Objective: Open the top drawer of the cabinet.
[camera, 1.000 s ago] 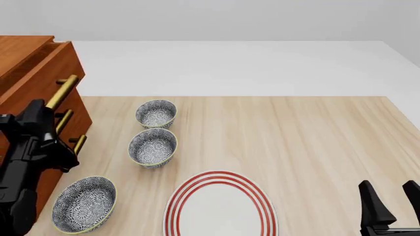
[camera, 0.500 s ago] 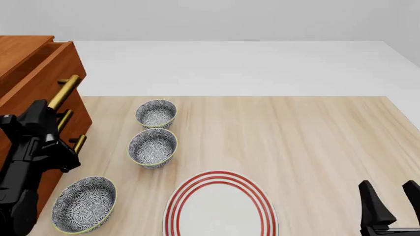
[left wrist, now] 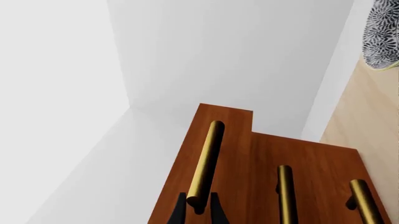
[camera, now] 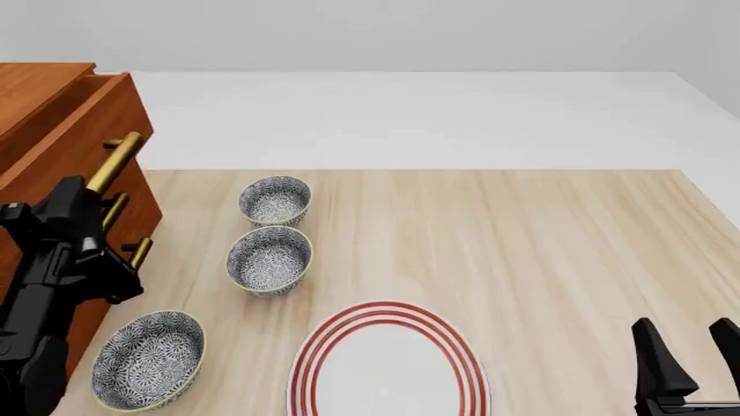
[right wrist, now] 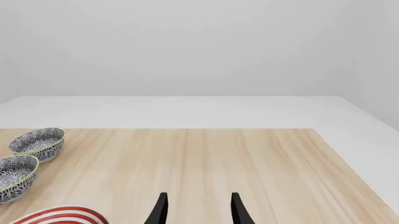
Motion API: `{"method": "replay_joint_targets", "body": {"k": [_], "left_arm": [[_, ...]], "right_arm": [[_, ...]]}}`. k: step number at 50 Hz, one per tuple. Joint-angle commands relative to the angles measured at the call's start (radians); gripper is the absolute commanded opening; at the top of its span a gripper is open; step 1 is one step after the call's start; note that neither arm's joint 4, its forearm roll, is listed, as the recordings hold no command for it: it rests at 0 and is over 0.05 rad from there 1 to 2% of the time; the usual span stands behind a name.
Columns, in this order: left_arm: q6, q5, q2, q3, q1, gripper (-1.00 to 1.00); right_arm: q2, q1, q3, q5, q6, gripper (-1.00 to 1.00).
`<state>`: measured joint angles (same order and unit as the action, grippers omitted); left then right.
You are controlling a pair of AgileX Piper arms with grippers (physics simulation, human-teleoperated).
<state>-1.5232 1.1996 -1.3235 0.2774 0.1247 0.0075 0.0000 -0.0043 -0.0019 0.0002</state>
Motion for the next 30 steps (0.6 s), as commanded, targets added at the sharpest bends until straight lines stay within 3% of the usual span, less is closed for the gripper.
{"method": "replay_joint_targets", "body": {"k": [1,19,20,30], "left_arm": [[-0.005,-0.024,0.003,-0.064,-0.007,-1.00],[0.001,-0.049,0.033,-0.063,-0.015,-1.00],[-0.002,-0.048,0.046,-0.063,-0.017,1.00],[-0.005,-0.056,0.096,-0.086,-0.016,1.00]], "right_arm": [[0.000,0.000,0.000,0.000,0.000,1.00],[0.000,0.000,0.000,0.000,0.000,1.00],[0.000,0.000,0.000,0.000,0.000,1.00],[0.000,0.000,0.000,0.000,0.000,1.00]]}}
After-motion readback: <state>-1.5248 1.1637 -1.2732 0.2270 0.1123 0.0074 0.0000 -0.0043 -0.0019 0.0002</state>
